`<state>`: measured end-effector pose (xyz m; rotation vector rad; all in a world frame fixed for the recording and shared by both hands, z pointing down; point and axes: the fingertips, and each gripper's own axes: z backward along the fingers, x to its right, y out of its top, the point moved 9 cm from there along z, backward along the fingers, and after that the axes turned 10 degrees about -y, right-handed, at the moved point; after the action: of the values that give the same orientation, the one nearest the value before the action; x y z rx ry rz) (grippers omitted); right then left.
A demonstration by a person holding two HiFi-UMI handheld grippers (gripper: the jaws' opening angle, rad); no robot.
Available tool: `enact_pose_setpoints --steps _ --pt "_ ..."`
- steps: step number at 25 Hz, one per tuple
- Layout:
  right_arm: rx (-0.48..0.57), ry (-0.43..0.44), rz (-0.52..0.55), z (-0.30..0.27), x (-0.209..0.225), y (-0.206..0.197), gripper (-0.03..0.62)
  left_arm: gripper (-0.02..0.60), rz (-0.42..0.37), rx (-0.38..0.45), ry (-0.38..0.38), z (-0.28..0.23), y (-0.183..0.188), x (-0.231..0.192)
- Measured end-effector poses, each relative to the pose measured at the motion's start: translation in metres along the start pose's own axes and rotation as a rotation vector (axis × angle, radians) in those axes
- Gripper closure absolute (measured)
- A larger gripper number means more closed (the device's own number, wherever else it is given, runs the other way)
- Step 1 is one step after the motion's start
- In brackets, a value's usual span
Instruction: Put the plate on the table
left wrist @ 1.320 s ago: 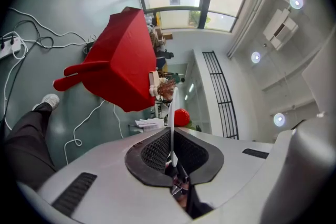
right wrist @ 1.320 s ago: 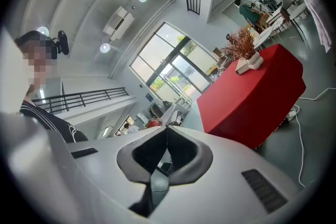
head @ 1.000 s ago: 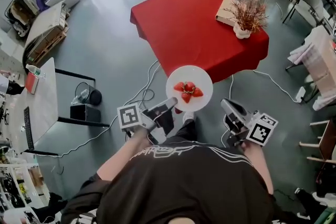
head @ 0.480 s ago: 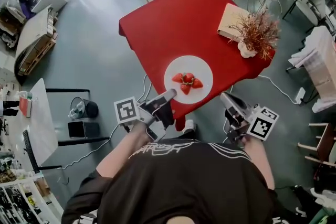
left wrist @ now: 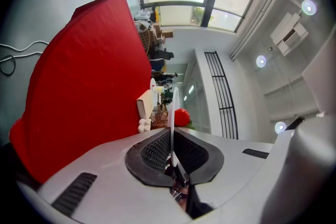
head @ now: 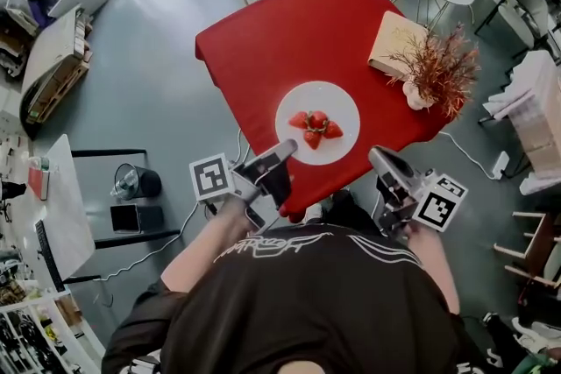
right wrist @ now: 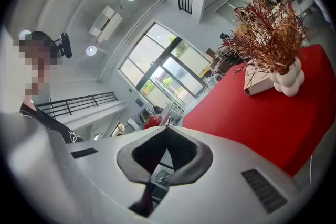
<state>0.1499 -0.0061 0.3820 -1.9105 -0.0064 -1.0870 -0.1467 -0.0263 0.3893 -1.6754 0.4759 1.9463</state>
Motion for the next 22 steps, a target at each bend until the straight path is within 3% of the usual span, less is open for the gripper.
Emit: enact_pose_setpoints --steps 15,22 --pt "-0.084 0.079 0.006 -0.054 0.026 0.034 0.586 0.563 -0.004 0.089 0.019 -0.023 0.027 -0.01" --pt "-0.118 0.072 0.012 -0.072 0.038 0.045 0.586 0.563 -0.002 0.128 0.019 -0.035 0.041 -0.015"
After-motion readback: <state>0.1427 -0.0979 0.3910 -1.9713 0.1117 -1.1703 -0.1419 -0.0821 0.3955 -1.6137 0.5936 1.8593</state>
